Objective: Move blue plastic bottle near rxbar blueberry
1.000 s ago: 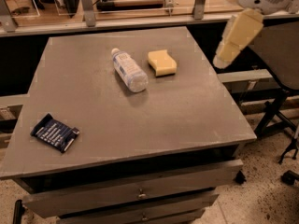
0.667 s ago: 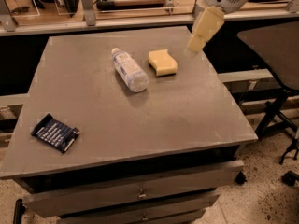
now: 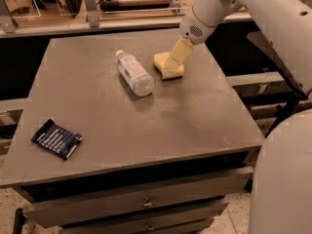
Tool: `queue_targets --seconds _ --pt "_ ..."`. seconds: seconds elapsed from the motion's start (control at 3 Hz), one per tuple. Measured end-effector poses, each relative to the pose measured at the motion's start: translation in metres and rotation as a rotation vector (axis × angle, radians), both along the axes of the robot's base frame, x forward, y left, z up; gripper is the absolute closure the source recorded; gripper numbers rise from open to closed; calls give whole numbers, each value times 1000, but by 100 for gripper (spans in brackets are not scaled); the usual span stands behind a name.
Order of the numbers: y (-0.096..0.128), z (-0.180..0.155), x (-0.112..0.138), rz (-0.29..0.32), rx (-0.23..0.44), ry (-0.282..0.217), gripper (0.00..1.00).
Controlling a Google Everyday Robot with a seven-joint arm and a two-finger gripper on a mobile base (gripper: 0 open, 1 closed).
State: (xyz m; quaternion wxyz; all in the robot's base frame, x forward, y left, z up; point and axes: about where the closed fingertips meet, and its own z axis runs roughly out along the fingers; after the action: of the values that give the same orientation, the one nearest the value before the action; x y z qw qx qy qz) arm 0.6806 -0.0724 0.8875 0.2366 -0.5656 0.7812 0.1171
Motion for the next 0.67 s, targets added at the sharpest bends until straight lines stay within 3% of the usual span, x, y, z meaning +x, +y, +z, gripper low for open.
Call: queue_targets --seconds 0.33,0.67 --pt "0 0 0 0 0 0 0" --pt "25 3 1 28 52 23 0"
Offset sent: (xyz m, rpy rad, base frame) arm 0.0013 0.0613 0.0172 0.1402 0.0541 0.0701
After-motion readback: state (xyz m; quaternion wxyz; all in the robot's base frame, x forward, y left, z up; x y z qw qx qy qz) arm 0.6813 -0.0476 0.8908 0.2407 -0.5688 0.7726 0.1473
